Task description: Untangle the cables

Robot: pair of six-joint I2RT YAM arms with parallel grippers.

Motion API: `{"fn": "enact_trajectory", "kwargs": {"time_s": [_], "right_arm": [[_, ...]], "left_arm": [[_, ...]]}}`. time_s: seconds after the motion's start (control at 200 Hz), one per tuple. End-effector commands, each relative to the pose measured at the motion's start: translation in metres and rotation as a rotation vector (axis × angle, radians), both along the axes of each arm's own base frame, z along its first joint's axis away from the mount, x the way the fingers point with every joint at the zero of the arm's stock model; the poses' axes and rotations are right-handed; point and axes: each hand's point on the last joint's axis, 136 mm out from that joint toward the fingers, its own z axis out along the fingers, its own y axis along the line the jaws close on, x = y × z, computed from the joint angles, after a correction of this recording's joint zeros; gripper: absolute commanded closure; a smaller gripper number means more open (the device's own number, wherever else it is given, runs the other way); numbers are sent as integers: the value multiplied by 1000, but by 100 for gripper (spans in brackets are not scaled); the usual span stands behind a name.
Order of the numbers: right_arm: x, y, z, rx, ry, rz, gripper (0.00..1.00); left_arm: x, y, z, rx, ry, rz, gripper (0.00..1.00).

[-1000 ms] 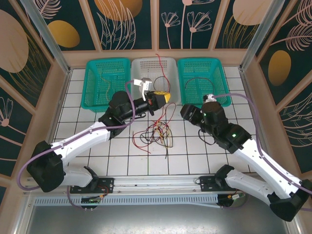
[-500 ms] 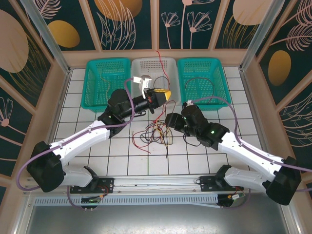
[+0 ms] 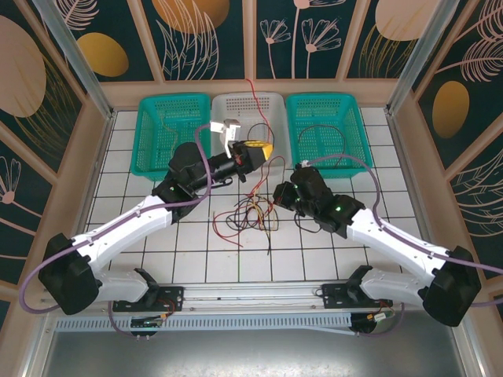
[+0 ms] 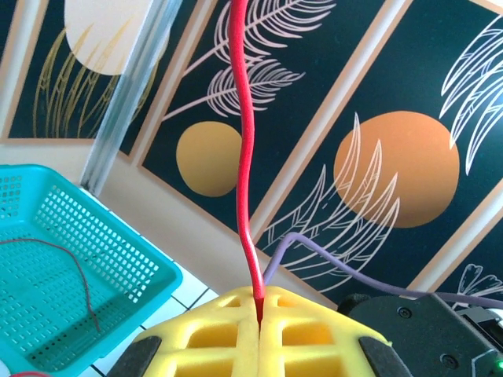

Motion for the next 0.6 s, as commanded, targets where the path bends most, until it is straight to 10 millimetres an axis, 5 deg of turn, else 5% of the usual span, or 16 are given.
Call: {"fn": "enact_trajectory", "kwargs": {"time_s": [0.0,0.185,0.33,0.596], "right_arm": [[-2,-30,-18,-79,7,-67,100],[-12,-75,-58,-236,56,-146,100],[-26,-95,-96,-283,140,-166,100],[-36,-98,-120,-317,198,-125,100]], "left_arm": [[16,30,42,-34,-76,165,100],[71,105,73,-45,33,584,100],[90,164,91,-88,85,819,100],[101,183,129,-109,78,897,100]]}}
